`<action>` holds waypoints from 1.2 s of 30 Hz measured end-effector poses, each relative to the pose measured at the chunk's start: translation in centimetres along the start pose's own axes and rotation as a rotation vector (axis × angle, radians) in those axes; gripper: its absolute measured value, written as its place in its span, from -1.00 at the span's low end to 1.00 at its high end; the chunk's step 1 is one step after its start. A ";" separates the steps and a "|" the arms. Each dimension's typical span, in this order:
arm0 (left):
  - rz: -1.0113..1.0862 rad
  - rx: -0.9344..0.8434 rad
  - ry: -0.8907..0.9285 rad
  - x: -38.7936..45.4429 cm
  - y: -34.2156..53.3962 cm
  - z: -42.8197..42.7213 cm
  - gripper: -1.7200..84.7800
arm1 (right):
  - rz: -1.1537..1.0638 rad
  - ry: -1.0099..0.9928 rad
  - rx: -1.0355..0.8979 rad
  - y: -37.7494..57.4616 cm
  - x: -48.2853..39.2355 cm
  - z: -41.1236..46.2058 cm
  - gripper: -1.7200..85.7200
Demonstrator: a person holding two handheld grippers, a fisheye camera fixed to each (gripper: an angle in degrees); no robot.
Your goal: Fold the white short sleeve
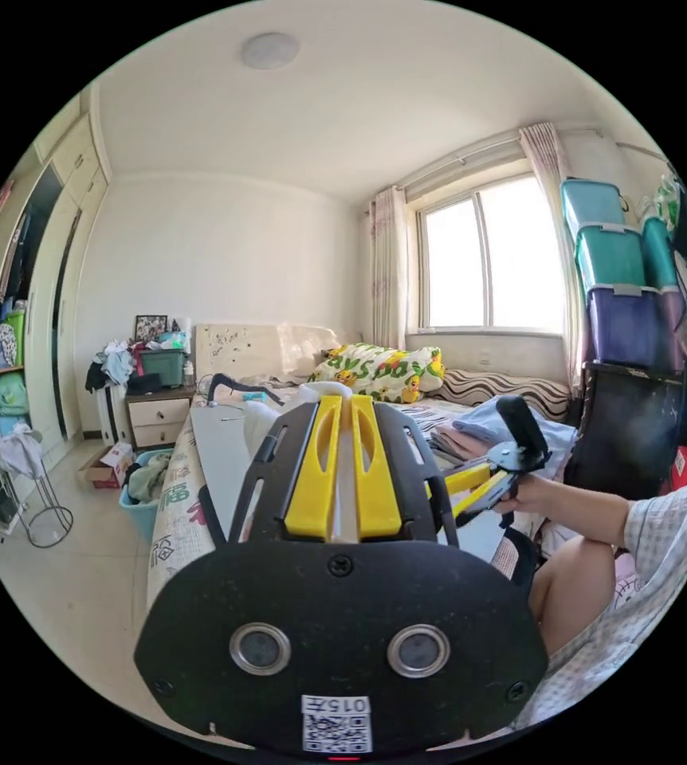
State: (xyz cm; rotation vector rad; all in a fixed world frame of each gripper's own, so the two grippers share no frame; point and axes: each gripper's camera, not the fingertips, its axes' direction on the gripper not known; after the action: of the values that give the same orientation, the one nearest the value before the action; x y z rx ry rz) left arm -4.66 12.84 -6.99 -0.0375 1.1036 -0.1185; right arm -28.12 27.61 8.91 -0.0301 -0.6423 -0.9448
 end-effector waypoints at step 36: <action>0.218 -0.004 -0.188 9.5 -4.3 9.7 -0.94 | 0.062 0.631 0.363 5.6 3.1 -7.2 -0.88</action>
State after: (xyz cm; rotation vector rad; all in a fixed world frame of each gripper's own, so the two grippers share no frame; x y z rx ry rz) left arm 7.84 7.19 -10.68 0.0671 0.9137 0.0809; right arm -18.97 26.57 6.10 0.5488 -0.2146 -0.7099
